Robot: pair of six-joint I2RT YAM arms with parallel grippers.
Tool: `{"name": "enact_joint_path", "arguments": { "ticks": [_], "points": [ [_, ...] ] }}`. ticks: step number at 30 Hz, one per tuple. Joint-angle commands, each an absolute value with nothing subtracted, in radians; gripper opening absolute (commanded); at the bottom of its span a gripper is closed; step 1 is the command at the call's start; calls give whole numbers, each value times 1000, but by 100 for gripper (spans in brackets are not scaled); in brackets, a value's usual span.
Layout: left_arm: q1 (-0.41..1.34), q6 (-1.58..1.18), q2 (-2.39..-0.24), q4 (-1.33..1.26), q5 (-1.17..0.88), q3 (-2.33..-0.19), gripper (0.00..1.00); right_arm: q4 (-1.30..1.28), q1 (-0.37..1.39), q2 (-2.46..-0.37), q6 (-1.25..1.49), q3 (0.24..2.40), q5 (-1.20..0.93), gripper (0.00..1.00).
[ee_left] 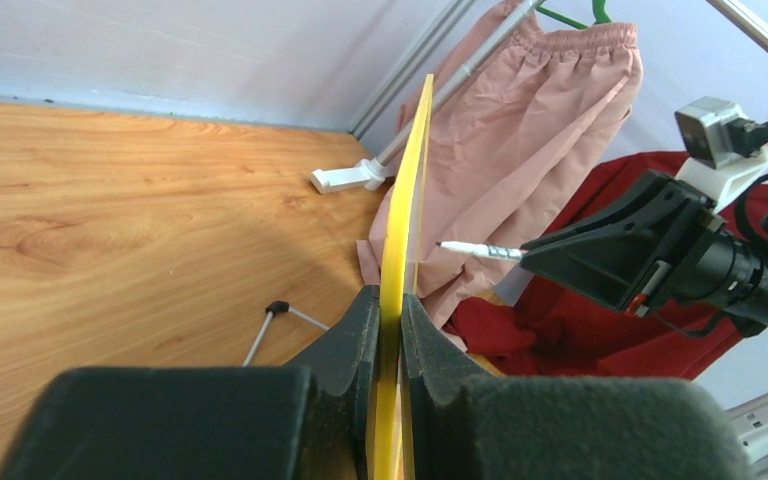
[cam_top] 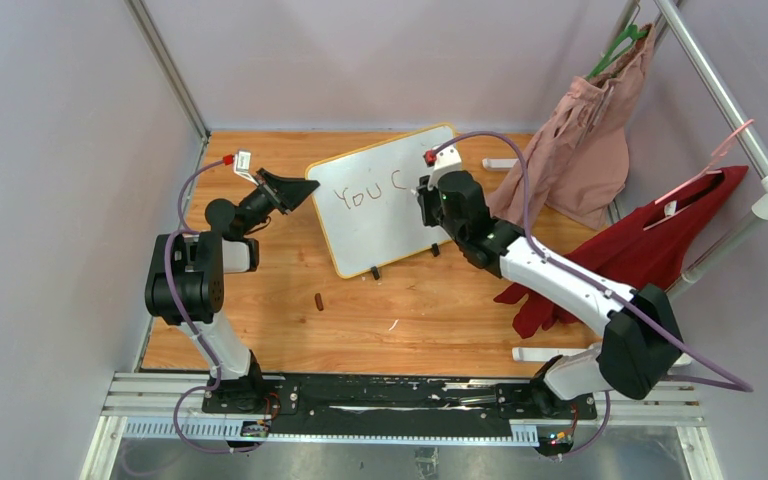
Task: Write a sentence on the whiteboard
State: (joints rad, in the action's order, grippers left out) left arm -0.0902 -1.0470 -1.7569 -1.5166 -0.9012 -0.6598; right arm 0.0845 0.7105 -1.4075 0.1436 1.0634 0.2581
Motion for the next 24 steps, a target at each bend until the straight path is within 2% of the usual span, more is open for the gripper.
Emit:
{"name": "enact_joint_path", "arguments": {
  "ticks": [1,24],
  "points": [
    [-92,-1032,-1734,-1553,-899,-652,0,134,689,-1361,154,1063,286,0],
    [-88,-1031,-1737,-1552,-901,-653,0,161,654,-1449,195,1144,274,0]
  ]
}}
